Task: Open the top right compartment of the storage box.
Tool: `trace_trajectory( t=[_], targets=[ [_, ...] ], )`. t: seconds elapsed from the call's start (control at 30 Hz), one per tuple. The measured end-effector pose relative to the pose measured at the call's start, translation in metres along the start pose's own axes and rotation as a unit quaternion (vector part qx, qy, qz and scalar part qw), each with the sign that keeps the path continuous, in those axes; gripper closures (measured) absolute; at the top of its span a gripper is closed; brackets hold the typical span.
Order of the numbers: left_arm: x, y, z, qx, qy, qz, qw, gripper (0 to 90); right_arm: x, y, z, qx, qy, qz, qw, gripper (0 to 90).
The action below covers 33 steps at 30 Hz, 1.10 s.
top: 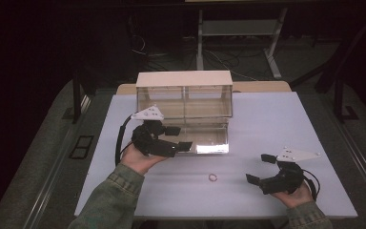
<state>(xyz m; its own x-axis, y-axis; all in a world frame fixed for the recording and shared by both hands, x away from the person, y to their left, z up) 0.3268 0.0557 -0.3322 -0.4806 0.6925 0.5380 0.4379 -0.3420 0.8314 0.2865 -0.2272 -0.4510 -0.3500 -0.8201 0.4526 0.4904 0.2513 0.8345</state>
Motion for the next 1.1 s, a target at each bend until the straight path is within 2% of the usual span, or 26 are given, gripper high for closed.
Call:
trace_trajectory(
  t=[0.2,0.3,0.33,0.37,0.53,0.67,0.77,0.9,1.1],
  targets=[
    [-0.003,0.004,0.002,0.002,0.0,0.004,1.0,41.3,0.0,0.0,0.0,0.0,-0.001,-0.001,1.0,0.4],
    [-0.005,0.007,0.002,-0.001,0.0,0.007,1.0,52.7,0.0,0.0,0.0,0.001,0.0,0.001,1.0,0.4],
    [-0.006,0.008,0.002,-0.004,0.002,0.008,1.0,52.7,0.0,0.0,0.0,0.001,0.0,0.001,1.0,0.4],
    [-0.007,0.009,0.002,-0.005,0.004,0.011,0.9999,59.5,0.0,0.0,0.0,0.0,0.0,0.001,1.0,0.4],
    [-0.013,0.013,0.001,-0.011,0.002,0.023,0.9997,71.1,0.0,0.0,0.0,-0.001,-0.001,0.001,1.0,0.4],
    [-0.019,0.015,0.0,-0.008,0.009,0.029,0.9995,77.2,0.0,0.0,0.0,0.0,0.0,0.002,1.0,0.4],
    [-0.023,0.017,0.002,-0.007,0.021,0.033,0.9992,88.6,-0.001,0.0,0.0,0.001,0.0,0.003,1.0,0.4],
    [-0.029,0.019,0.005,0.002,0.026,0.036,0.999,89.4,-0.001,0.0,0.0,0.001,0.0,0.003,1.0,0.4],
    [-0.035,0.024,0.006,0.0,0.027,0.036,0.999,89.5,-0.001,0.0,0.0,0.001,0.0,0.003,1.0,0.4]
  ],
)
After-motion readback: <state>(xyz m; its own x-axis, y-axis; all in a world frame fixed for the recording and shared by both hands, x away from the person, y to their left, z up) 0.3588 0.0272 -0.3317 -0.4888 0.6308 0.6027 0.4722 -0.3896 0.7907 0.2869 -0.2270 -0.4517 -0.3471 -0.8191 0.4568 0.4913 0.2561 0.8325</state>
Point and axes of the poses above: each handheld gripper's, and its own axes: x roughly backward along the jaws, y roughly out of its top, z roughly to its left, the point moved 7 cm from there along -x, roughly forward along the jaws, and after that the axes turned 12 degrees about y, right-handed, at the moved point
